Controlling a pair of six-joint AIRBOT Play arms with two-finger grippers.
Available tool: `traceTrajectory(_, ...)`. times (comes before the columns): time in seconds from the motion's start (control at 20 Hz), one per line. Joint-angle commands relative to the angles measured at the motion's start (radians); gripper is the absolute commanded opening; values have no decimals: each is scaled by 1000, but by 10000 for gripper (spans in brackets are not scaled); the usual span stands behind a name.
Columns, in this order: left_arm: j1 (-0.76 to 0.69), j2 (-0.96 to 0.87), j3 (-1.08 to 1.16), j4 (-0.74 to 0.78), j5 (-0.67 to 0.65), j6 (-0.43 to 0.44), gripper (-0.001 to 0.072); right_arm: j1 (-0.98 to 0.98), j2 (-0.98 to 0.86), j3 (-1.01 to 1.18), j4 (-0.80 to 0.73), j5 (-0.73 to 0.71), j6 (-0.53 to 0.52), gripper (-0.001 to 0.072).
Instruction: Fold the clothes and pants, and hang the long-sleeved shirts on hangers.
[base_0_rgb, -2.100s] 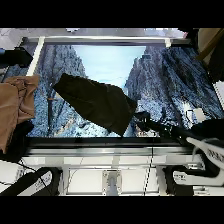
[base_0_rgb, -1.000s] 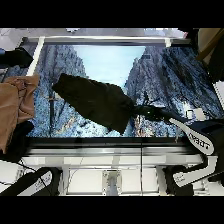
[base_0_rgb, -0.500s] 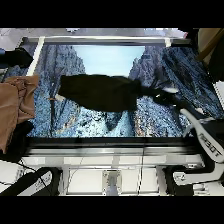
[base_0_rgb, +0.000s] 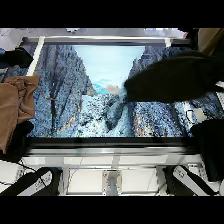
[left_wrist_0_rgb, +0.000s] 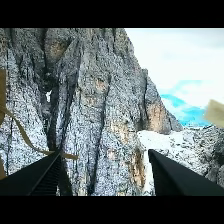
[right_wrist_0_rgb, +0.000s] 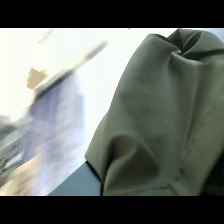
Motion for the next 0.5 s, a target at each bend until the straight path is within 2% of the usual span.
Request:
traceTrajectory(0.0, -1, -1, 0, 0, 20, 0, 611, -412, 93, 149, -261, 298, 131, 5)
traceTrajectory(0.25, -1, -1, -1, 0, 30, 0, 611, -877, 85, 234, -366, 453, 185, 4)
traceTrajectory(0.4, -1, -1, -4, 0, 30, 0, 611, -972, 78, 234, -613, 453, 187, 4)
traceTrajectory(0.45, -1, -1, -4, 0, 30, 0, 611, -973, 77, 234, -652, 437, 187, 5)
